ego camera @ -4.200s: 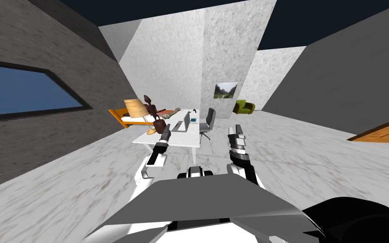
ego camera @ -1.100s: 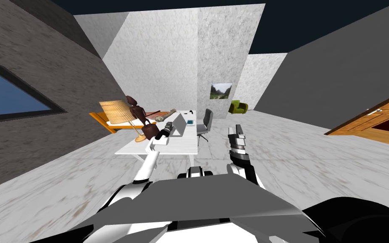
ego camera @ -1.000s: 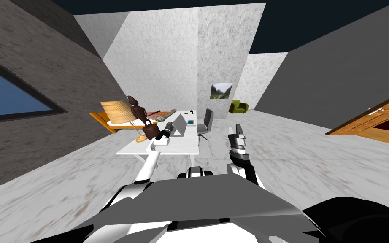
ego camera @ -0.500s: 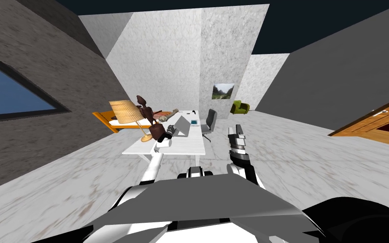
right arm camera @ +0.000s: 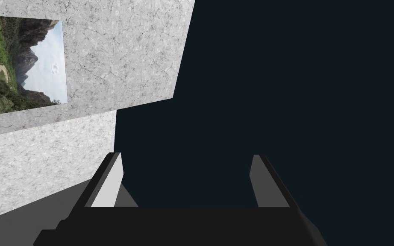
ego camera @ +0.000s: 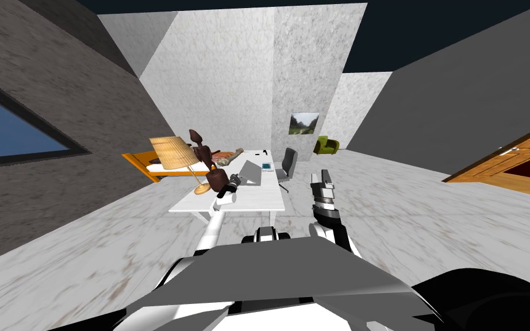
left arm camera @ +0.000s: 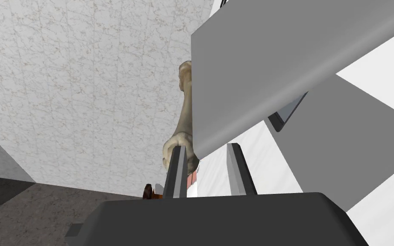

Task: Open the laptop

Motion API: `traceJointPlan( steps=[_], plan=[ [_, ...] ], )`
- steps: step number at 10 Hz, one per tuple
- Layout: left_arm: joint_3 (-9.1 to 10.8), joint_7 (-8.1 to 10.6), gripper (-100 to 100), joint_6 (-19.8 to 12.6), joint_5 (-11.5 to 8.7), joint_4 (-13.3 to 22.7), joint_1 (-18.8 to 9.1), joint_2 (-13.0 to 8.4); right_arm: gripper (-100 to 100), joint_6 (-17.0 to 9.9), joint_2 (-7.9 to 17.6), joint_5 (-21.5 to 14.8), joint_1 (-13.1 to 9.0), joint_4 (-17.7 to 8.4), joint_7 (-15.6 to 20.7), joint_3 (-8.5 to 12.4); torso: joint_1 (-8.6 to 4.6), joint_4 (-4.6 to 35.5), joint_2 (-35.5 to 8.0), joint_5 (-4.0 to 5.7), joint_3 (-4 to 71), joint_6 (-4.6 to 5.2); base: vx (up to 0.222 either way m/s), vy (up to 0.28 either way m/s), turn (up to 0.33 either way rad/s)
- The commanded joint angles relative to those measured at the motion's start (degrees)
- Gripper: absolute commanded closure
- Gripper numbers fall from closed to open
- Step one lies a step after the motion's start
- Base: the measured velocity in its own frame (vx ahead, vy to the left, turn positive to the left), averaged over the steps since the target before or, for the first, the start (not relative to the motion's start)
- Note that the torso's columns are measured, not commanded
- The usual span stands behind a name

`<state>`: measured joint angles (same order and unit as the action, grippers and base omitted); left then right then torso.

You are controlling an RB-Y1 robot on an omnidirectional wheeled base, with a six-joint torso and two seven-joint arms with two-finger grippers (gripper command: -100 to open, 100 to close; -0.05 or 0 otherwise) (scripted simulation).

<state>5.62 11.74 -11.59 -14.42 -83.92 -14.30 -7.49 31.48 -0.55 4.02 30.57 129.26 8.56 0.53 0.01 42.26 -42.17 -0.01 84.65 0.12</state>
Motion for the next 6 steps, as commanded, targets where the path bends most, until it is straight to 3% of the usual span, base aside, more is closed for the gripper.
traceJointPlan(
  steps=[1,6],
  plan=[
    [0.29,0.98,-100,-0.9,-1.1,-0.5,-0.2,0.4,0,0.0,0.0,0.0,0.0,0.0,0.0,0.0,-0.03,0.0,0.0,0.01,0.0,-0.05,-0.003,0.041,0.018],
    [1.02,1.55,-100,-5.2,-1.5,-3.4,-1.4,-0.6,0,0.0,0.0,0.0,0.0,0.0,0.0,0.0,-0.09,0.2,-0.3,0.07,-0.2,-0.08,-0.003,-0.032,0.023]
  ],
)
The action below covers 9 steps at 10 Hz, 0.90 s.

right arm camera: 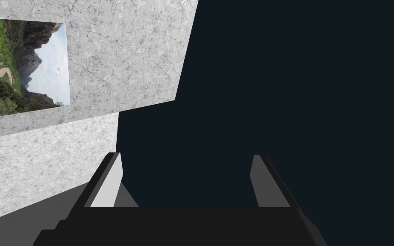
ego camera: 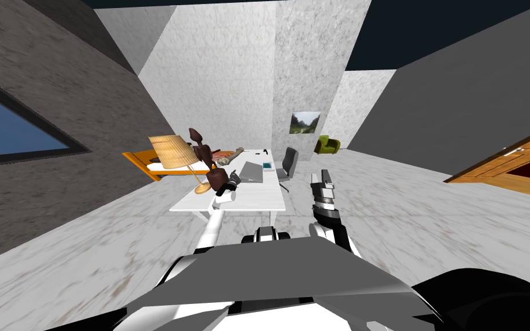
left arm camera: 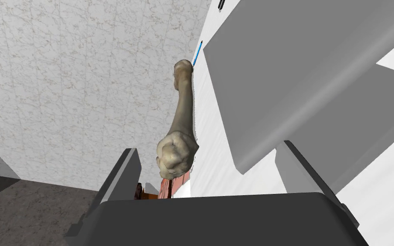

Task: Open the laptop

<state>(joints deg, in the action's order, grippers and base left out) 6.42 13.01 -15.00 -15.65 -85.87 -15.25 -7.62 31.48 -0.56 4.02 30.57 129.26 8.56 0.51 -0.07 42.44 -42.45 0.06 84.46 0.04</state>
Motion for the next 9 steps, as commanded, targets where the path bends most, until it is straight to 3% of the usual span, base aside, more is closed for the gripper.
traceJointPlan(
  steps=[1,3,4,5,9],
  plan=[
    [0.40,0.43,-100,-2.8,-0.4,-2.2,-0.8,-0.8,0,0.0,0.0,0.0,0.0,0.0,0.0,0.0,0.06,0.0,0.0,-0.02,0.0,-0.03,-0.003,-0.021,0.023],
    [0.95,0.86,-100,-6.0,-0.7,-4.4,-1.7,-1.5,0,0.0,0.0,0.0,0.0,0.0,0.0,0.0,0.06,0.0,0.0,-0.02,0.0,-0.06,-0.007,-0.026,0.038],
    [0.82,0.70,-100,-5.3,-0.5,-4.0,-1.3,-1.2,0,0.0,0.0,0.0,0.0,0.0,0.0,0.0,0.05,-0.1,0.0,-0.02,0.0,-0.06,-0.002,-0.010,0.011],
    [0.85,0.74,0,-5.6,-0.5,-4.1,-1.3,-1.3,0,0.0,0.0,0.0,0.0,0.0,0.0,0.0,0.08,-0.1,0.1,-0.05,0.1,-0.03,0.000,0.000,0.000],
    [0.76,0.72,0,-5.7,-0.5,-4.0,-1.2,-1.2,0,0.0,0.0,0.0,0.0,0.0,0.0,0.0,0.14,-0.2,0.2,-0.09,0.1,-0.10,0.000,0.000,0.000]
  ],
)
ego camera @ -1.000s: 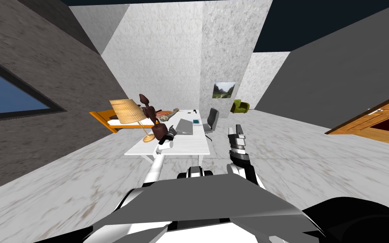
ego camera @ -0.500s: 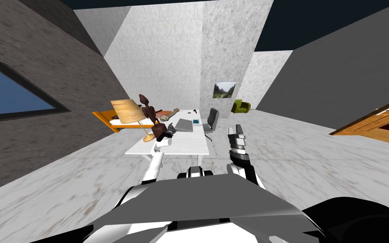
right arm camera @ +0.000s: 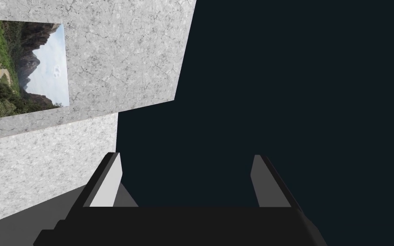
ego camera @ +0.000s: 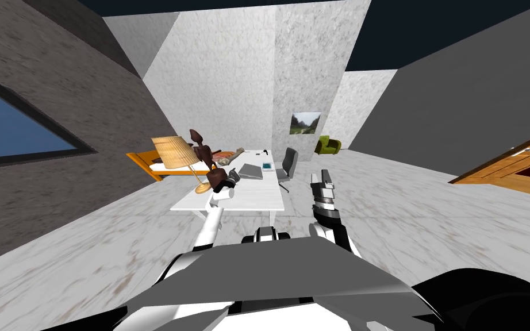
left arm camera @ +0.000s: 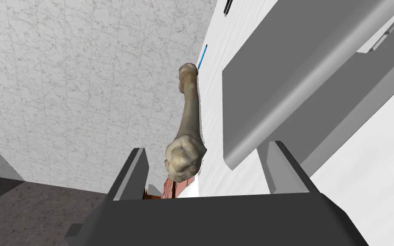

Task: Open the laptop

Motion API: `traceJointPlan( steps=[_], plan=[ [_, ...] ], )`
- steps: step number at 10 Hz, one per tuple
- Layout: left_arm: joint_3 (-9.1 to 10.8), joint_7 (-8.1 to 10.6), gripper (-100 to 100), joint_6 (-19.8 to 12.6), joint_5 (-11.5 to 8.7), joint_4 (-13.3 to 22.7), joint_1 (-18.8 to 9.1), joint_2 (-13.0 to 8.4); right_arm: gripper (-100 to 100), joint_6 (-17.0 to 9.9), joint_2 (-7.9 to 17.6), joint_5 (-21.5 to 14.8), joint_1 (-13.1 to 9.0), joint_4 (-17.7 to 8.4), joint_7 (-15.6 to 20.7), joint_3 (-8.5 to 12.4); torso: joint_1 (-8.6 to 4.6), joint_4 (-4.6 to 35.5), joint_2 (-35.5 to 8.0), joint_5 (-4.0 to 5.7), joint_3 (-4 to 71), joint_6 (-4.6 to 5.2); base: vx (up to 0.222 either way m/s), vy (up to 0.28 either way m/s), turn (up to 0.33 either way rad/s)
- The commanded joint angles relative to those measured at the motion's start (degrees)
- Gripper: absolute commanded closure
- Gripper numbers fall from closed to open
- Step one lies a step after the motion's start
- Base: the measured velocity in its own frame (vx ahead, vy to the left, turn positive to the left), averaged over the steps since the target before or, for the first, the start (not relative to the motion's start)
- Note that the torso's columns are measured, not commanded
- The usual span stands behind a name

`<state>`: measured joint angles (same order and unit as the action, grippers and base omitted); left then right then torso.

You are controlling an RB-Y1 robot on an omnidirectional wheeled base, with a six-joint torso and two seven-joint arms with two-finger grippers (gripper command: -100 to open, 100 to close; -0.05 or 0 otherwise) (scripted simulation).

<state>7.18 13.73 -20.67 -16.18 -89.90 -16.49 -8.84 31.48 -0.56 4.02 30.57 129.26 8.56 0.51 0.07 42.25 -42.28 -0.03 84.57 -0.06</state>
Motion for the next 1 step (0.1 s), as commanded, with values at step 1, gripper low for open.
traceJointPlan(
  steps=[1],
  plan=[
    [-0.01,0.00,0,0.0,0.0,0.0,0.0,0.0,0,0.0,0.0,0.0,0.0,0.0,0.0,0.0,0.01,0.0,0.0,0.00,0.0,0.02,0.000,0.000,0.000]
  ],
)
